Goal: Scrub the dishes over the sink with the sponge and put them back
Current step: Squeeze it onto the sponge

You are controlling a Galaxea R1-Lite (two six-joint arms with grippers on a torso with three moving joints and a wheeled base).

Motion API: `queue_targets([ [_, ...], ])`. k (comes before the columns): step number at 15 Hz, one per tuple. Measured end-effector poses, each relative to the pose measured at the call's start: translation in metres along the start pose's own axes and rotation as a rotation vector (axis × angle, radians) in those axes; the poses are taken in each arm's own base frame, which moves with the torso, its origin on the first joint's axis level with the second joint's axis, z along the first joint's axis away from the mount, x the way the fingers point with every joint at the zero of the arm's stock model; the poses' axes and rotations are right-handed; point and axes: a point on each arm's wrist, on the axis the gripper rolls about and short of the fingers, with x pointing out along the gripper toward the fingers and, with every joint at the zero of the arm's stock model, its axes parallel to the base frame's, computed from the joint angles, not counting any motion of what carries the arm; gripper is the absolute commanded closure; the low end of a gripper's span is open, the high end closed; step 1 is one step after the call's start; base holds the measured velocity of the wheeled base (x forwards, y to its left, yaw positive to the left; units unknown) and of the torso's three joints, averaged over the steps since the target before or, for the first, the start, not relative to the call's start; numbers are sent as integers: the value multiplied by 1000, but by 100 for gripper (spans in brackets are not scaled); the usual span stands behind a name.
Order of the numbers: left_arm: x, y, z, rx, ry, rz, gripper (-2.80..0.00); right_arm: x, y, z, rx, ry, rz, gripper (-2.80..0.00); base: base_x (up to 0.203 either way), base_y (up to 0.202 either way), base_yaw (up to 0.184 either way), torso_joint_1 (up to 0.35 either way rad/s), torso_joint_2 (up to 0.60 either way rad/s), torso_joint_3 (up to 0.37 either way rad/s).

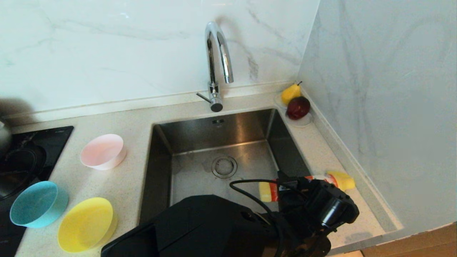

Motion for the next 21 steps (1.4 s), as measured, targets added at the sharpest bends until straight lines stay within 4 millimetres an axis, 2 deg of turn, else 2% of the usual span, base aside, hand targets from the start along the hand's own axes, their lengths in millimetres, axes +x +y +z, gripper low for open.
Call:
queue_targets([
  [21, 2, -8, -3, 42, 55, 10, 0, 0, 0, 0, 0, 0, 0, 0, 0, 0, 0, 0, 0, 0],
])
